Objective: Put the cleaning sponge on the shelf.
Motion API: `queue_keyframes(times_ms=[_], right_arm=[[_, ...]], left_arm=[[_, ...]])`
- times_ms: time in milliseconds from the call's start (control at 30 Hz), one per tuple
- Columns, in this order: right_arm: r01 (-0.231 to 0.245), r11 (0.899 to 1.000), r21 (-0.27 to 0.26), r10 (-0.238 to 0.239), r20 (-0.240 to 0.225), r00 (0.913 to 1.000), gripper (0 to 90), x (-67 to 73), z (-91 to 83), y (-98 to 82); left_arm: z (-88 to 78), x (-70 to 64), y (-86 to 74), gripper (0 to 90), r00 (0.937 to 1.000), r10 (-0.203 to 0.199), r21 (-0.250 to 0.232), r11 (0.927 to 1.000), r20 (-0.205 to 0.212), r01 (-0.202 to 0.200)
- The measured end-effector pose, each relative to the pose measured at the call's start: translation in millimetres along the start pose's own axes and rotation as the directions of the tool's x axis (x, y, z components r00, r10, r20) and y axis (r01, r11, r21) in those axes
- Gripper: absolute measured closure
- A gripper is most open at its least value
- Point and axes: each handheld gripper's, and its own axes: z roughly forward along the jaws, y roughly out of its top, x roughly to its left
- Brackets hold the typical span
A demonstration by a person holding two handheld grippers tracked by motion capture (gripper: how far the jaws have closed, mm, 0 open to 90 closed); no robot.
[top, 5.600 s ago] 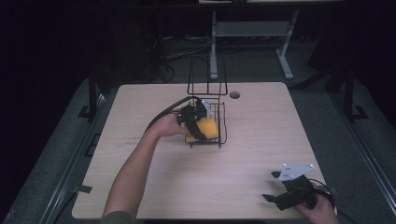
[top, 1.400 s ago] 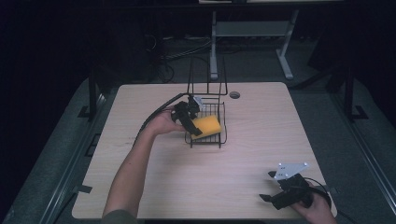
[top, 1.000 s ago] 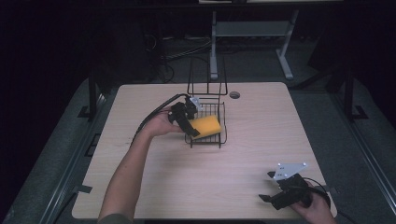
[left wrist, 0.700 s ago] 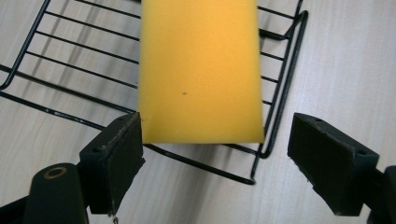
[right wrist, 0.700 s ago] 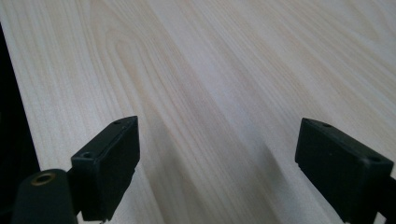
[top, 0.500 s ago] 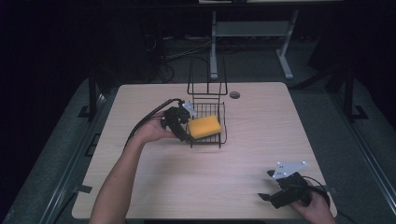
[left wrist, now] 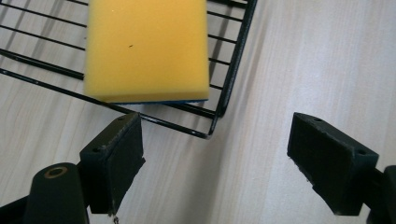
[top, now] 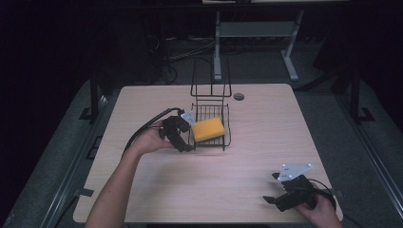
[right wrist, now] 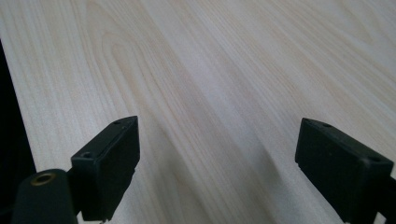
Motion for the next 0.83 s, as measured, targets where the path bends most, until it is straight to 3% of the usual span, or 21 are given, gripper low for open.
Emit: queue_keyframes(times_ms=[233, 500, 833], right_arm=[[0.002, 1.000, -0.001, -0.002, 0.005, 1.0000, 13.6, -0.5, -1.0, -0.5], [0.002, 1.000, 0.000, -0.002, 0.005, 1.0000, 13.6, -0.4, -0.7, -0.7], [0.005, 1.000, 0.002, -0.005, 0.005, 1.0000, 13.6, 0.1, 1.2, 0.6]], left_arm=[[-5.1, -10.0, 1.7, 17.8, 0.9997, 0.026, -0.010, 0.9996, -0.004, -0.026], [-3.3, -24.3, -17.6, 17.8, 1.0000, 0.004, -0.011, 0.9999, 0.009, -0.004], [-13.7, -42.9, -26.5, 17.8, 0.9995, 0.033, -0.033, 0.9989, -0.004, -0.033]])
